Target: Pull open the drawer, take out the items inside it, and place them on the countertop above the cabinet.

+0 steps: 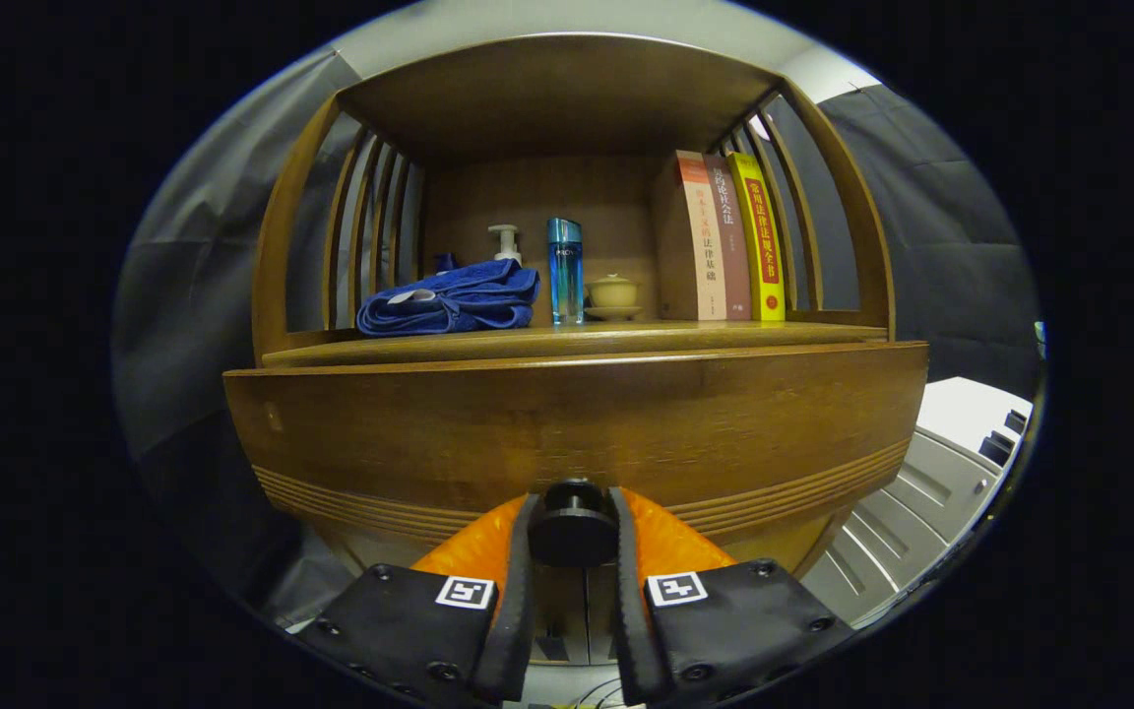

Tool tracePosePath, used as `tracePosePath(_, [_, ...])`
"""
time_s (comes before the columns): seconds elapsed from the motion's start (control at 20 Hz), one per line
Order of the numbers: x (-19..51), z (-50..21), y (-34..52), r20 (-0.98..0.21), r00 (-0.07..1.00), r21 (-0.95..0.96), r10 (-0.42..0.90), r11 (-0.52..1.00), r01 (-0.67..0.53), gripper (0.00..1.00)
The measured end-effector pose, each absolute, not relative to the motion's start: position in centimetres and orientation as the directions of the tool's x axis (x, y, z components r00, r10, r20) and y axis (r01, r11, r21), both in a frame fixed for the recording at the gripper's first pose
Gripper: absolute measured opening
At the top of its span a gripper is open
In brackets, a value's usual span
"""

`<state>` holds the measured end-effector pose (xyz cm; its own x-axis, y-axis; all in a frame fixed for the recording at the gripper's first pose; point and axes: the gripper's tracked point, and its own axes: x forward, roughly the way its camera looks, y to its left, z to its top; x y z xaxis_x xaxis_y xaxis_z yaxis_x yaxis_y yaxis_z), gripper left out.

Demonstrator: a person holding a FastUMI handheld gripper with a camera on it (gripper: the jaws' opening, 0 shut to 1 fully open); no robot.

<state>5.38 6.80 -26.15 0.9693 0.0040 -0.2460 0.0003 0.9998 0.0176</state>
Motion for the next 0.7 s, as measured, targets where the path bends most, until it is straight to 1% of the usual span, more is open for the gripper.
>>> tracePosePath(0.35, [0.0,-24.7,6.7,-0.258,0.966,-0.015,-0.004,1.0,0.0,0.43])
tracePosePath(0.7, [-5.8,-23.1,6.9,-0.257,0.966,-0.012,0.019,1.0,-0.023,0.43])
